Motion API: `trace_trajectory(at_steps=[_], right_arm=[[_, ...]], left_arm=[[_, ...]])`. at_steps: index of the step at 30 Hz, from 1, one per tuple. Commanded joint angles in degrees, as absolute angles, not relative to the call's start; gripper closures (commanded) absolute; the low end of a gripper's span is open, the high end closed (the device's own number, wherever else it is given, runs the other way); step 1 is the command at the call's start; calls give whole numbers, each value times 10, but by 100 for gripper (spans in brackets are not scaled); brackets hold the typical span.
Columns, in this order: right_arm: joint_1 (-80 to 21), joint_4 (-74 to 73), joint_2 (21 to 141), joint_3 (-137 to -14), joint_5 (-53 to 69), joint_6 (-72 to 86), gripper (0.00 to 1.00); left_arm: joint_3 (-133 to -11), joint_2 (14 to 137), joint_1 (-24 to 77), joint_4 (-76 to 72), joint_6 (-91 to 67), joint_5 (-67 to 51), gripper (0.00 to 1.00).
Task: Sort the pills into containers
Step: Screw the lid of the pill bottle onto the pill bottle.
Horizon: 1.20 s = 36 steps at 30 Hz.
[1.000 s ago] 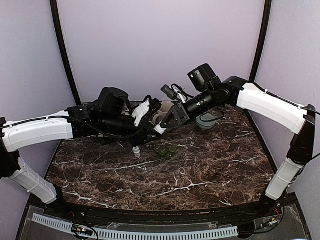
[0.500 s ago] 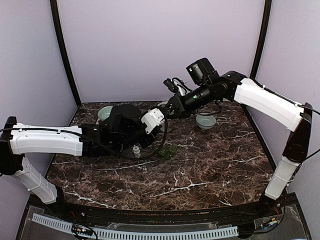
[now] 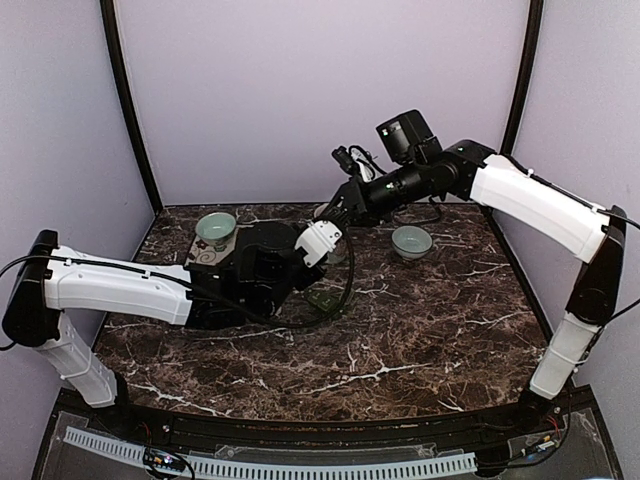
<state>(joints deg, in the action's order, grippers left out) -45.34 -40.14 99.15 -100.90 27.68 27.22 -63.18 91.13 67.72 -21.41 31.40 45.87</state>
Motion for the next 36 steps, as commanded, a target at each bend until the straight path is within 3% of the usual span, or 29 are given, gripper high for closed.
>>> trace_trajectory(at_steps=[1,6,13,22,28,36], right_arm=[[-482,-362,1008,-985,327,311,74],[-482,-370,1007,-984,327,303,66],[-482,-369,1009,-988,328,296,65],[-483,-391,1006,-987,300,284,93],[-483,-391,997,-983,277,285,99],[-482,-379,986,-972,247,288,99]], left_arm=[[-645,863,711,-369,320,349,92],[-633,845,710,-341,288,331,92],[-642,840,710,-307,267,308,92],[-649,840,710,-297,254,327,85],[-643,829,710,-282,237,340,59],[-629,801,710,-226,203,351,37]])
